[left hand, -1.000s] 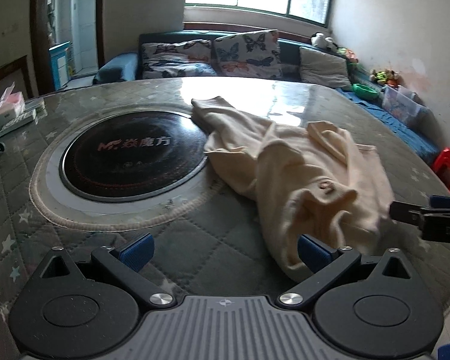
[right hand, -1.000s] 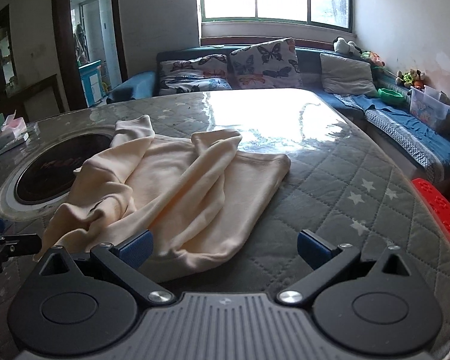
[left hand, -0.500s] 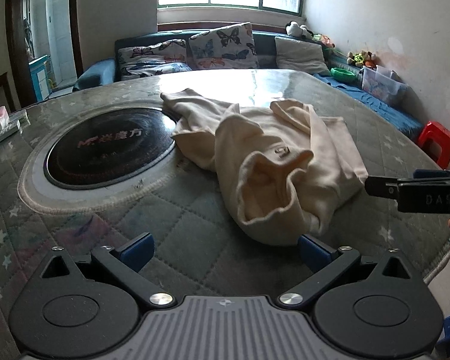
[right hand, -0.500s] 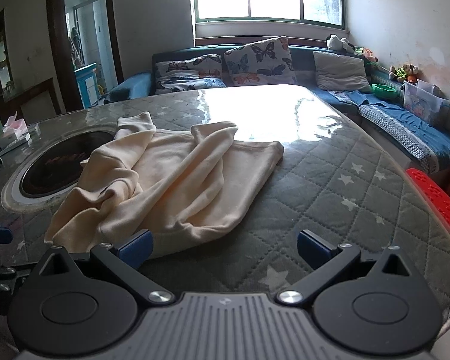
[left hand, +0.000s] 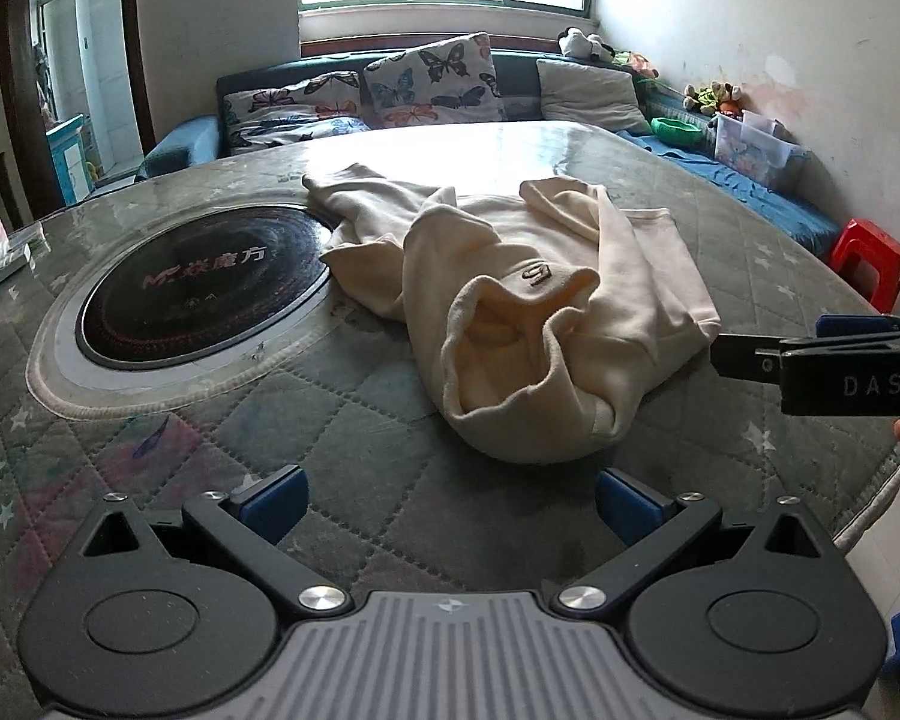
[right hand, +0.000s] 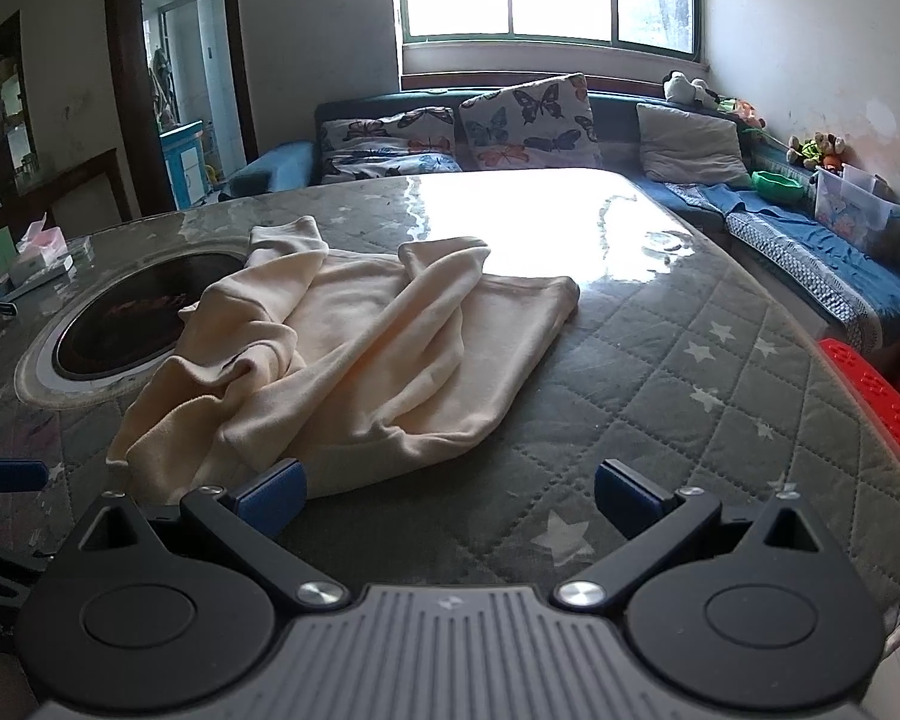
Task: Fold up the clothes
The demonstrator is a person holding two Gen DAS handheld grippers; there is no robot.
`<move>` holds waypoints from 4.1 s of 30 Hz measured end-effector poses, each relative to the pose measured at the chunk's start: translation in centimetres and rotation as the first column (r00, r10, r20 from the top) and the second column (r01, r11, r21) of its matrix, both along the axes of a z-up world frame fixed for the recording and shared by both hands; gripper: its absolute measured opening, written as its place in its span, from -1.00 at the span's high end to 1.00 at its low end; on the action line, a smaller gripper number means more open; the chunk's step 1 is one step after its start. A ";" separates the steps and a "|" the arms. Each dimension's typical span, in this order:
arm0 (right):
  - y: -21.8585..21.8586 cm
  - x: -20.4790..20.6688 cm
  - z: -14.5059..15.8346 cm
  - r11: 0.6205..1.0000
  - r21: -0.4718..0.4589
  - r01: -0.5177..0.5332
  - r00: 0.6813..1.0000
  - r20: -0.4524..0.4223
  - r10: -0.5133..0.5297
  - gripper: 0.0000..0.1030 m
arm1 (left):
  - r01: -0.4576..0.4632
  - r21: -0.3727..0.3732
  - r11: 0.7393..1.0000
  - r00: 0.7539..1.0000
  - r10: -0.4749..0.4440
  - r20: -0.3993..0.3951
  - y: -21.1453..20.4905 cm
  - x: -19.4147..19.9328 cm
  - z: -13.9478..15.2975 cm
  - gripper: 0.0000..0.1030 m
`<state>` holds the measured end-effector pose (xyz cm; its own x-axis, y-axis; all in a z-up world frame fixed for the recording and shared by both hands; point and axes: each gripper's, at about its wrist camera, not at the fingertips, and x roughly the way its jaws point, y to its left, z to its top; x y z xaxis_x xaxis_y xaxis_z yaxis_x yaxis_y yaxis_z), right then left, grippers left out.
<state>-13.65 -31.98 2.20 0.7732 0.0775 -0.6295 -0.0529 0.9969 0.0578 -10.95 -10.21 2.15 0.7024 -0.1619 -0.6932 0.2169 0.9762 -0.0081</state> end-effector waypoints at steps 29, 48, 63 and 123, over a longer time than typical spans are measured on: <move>0.9 0.3 -0.1 0.999 0.004 -0.047 0.999 -0.015 0.047 -1.00 | 0.028 0.005 1.000 1.000 -0.028 -0.012 -0.4 0.4 0.3 -1.00; 0.8 2.9 2.0 0.996 -0.017 -0.087 0.995 0.036 0.088 -1.00 | 0.021 0.001 1.000 0.999 -0.021 0.045 1.1 3.0 2.9 -1.00; -2.0 10.2 2.3 0.999 -0.011 -0.030 0.999 0.022 0.031 -0.92 | 0.052 0.025 0.998 0.991 -0.055 0.124 1.1 11.7 5.2 -0.97; -16.4 4.2 2.5 0.961 -0.028 0.276 0.961 0.012 -0.276 0.90 | 0.030 -0.056 0.998 0.998 -0.033 -0.052 14.7 4.0 3.2 0.54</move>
<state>-9.46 -48.36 4.74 0.7671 -0.1577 -0.6218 0.2241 0.9741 0.0295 -6.91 4.48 5.36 0.6592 -0.2221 -0.7184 0.2452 0.9667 -0.0739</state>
